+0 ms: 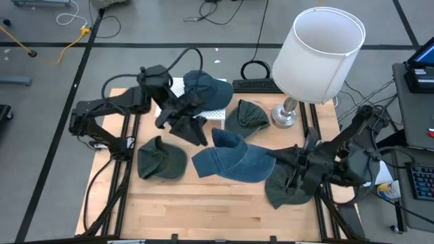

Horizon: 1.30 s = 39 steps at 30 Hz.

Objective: Pick & Place hat
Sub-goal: Stack the blue cap on the blue cap on the shelf

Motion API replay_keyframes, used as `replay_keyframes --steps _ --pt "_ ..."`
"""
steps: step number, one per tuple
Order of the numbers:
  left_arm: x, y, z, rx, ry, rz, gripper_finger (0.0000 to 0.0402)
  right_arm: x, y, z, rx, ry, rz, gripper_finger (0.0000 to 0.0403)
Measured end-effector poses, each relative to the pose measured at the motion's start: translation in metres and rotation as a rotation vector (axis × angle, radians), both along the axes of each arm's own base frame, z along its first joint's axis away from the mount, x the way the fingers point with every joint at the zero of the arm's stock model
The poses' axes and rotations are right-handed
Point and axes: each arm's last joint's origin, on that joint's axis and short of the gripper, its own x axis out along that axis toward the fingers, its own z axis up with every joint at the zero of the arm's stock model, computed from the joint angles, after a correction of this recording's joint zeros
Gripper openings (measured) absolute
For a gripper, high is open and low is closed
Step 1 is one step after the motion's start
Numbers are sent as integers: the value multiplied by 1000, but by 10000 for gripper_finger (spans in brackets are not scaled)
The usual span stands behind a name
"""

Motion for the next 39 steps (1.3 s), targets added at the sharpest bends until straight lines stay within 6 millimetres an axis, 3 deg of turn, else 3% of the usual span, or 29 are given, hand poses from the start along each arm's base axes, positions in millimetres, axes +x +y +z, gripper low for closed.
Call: replay_keyframes --steps 11,22,29,34,39 --pt "-62 21 3 94 155 300 184 6 19 -7 -412 133 -94 4" --pt "-112 26 8 3 345 571 190 26 4 -12 -614 228 -156 4" --pt "-115 26 10 -166 443 595 167 44 -17 -9 -741 250 -171 4" --pt "-99 31 3 -260 538 605 153 51 -29 3 -824 174 -173 4" --pt "-79 36 5 -271 464 583 148 53 -35 16 -867 51 -164 5"
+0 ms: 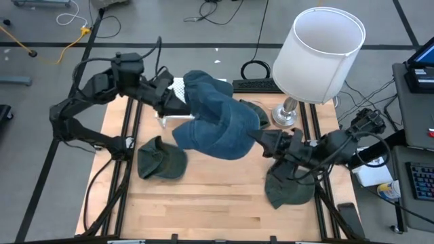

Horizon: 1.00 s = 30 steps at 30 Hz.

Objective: Pick & Place hat
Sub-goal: Stack the blue cap on the blue cap on the shelf

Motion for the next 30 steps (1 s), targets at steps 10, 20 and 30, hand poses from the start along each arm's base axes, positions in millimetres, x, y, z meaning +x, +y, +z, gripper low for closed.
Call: replay_keyframes --steps 10,20,30 --pt "26 6 18 27 -261 -63 171 2 -5 2 -10 -13 -9 5" --pt "23 2 42 37 -493 -219 169 2 -6 1 50 -12 -48 5" --pt "16 -2 53 45 -599 -324 143 2 -7 1 72 -21 -43 6"
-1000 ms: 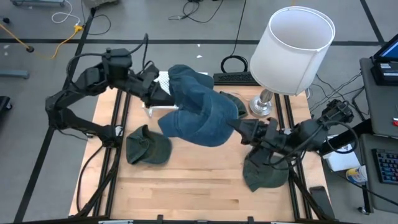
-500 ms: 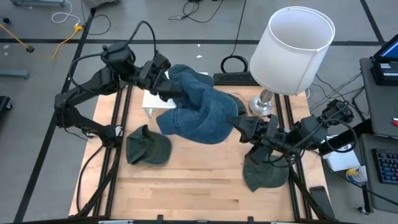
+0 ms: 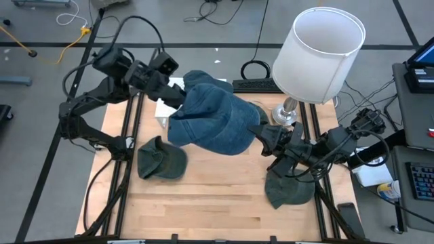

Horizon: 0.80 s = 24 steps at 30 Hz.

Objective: Pick & Place hat
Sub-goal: Stack the blue cap on the blue cap on the shelf

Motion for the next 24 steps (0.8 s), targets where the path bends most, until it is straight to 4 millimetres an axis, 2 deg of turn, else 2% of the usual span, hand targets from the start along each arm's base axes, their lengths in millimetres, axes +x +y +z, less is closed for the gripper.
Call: replay_keyframes --steps 5,14,21,24 --pt "-2 -1 3 8 -22 -33 141 -1 0 2 12 -20 0 6" --pt "-2 -4 1 10 33 -115 146 -8 -5 17 73 -178 4 6" --pt "3 0 -8 -2 93 -39 128 -11 -3 20 67 -217 40 6" --pt "4 5 -11 -4 109 18 126 -16 -2 25 114 -291 50 6"
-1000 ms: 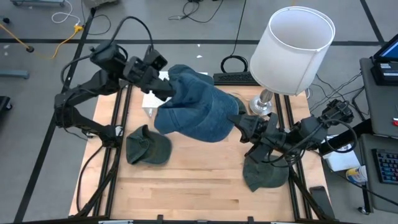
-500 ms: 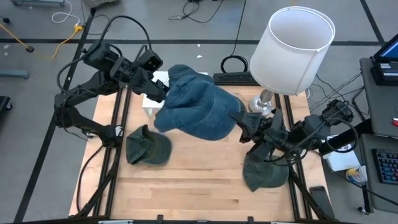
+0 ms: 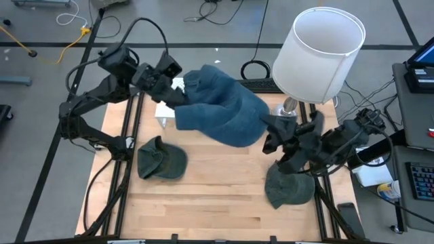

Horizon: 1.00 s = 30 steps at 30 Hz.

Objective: Pick & Place hat
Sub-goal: Stack the blue cap on the blue cap on the shelf

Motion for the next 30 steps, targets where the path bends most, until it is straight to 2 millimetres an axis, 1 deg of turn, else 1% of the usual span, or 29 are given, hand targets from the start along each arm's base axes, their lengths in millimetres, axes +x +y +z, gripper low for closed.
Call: replay_keyframes --steps 3,7,11,15,22,25,30 --pt "1 3 -1 -8 4 50 130 -8 -2 7 62 -99 11 6" --pt "3 -1 0 -3 -23 93 140 -15 -8 14 125 -180 22 6" --pt "8 -2 -1 4 -45 126 153 -23 -11 20 184 -271 138 6" --pt "10 -4 0 -12 -73 198 166 -32 -14 26 199 -344 245 6" --pt "18 -10 -3 -32 -62 210 179 -32 -15 26 177 -312 253 5" --pt "22 -14 -4 -56 -49 185 177 -32 -15 25 164 -305 243 5" --pt "31 -23 -5 -103 -64 152 166 -27 -17 22 121 -244 186 4"
